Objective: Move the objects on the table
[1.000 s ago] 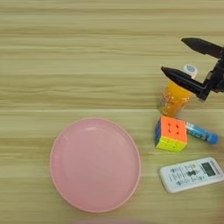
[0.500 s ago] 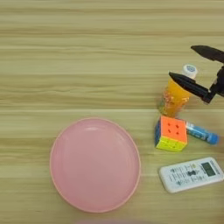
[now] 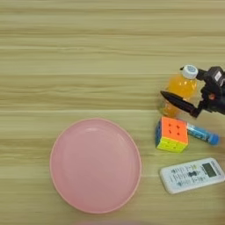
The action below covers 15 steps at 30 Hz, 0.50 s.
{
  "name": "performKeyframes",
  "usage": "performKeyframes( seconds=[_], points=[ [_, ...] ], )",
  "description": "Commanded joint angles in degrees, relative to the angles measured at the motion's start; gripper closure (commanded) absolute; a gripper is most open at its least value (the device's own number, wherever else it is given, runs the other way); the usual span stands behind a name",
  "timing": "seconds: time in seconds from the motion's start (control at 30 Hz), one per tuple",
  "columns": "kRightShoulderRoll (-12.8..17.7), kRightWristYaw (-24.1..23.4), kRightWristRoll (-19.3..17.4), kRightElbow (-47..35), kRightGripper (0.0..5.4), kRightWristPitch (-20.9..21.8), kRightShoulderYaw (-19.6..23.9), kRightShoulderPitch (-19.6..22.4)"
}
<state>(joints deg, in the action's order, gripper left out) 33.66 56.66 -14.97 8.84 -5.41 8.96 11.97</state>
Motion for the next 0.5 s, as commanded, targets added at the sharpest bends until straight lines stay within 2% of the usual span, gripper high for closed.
performKeyframes(
  seconds=[0.03, 0.13, 0.27, 0.3, 0.5],
  points=[
    [1.3, -1.5, 0.8, 0.0, 0.03, 2.3, 0.0, 3.3],
    [1.1, -1.5, 1.0, 1.2, 0.03, 2.9, -0.5, 3.4],
    [0.8, -1.5, 1.1, 2.2, 0.41, 3.2, -0.6, 3.8],
    [0.7, -1.5, 1.1, 2.5, 0.79, 3.2, -0.6, 3.9],
    [0.4, -1.5, 1.0, 3.9, 1.59, 3.6, -0.7, 4.6]
  ],
)
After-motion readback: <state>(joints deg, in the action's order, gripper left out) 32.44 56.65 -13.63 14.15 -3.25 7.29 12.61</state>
